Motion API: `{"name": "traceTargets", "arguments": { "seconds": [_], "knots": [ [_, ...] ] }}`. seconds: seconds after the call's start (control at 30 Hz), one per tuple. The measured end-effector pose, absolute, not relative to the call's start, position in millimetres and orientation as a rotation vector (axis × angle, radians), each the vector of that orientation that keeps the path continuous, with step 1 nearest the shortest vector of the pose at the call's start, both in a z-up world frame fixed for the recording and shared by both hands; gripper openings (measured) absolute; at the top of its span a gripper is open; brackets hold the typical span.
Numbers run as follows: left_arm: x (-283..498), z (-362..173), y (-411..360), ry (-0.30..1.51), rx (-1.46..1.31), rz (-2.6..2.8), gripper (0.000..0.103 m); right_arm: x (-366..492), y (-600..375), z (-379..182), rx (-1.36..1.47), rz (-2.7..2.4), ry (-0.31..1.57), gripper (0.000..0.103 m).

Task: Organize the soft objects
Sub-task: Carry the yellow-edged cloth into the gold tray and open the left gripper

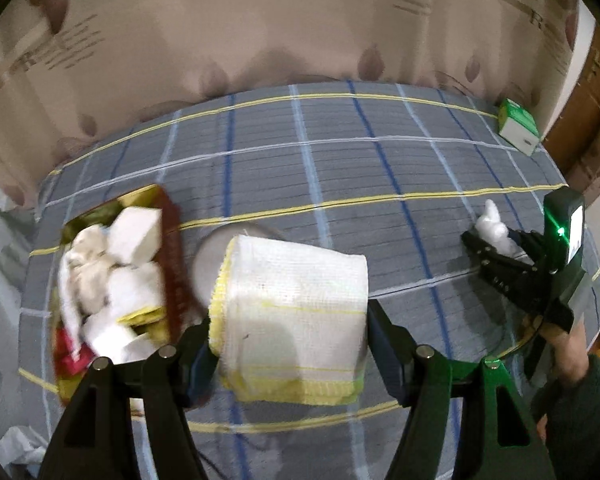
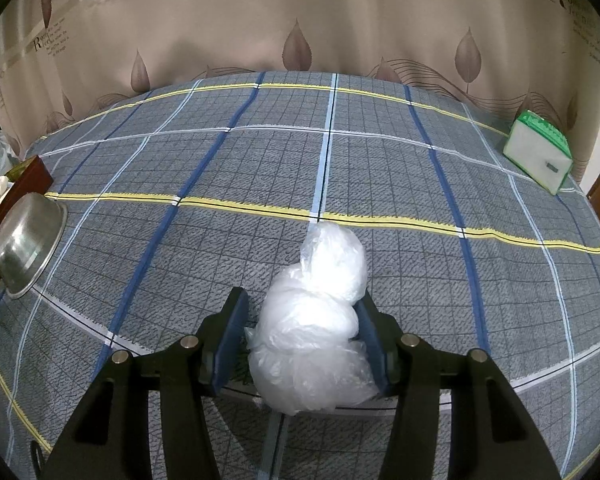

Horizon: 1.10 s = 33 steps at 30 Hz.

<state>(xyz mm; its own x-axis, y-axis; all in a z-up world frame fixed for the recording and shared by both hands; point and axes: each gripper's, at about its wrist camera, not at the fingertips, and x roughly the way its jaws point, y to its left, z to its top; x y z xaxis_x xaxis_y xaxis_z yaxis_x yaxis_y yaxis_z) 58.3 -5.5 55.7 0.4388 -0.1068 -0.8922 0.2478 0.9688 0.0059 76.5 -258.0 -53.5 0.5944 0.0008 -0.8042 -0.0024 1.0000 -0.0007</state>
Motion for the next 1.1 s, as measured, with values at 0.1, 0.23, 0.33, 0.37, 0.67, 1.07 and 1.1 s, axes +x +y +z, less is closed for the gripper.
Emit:
{"name": "traceTargets", "arguments": {
  "seconds": [0.1,0.23,0.33,0.37,0.67,1.07,1.1],
  "knots": [
    [54,62,16,1.091,0.135,-0.179,0.069,76,-258,-54,-0.003,0.001,0.934,0.050],
    [51,70,48,1.080,0.110,-0.123,0.069,76,-258,-54,-0.002,0.002,0.934,0.050],
    [51,74,73,1.072,0.090,-0.076,0.069,76,-258,-54,-0.004,0.001,0.934,0.050],
    [51,75,79,1.072,0.091,-0.063,0.069,76,-258,-54,-0.003,0.001,0.934,0.050],
    [51,53,146,1.121,0.052,0.067,0.069,76,-258,-54,-0.004,0.002,0.934,0.050],
    [52,12,191,1.178,-0.006,0.122,0.069,76,-257,-54,-0.008,0.001,0.933,0.050],
    [54,9,194,1.181,-0.013,0.115,0.069,76,-257,-54,-0.007,0.001,0.933,0.050]
  ]
}}
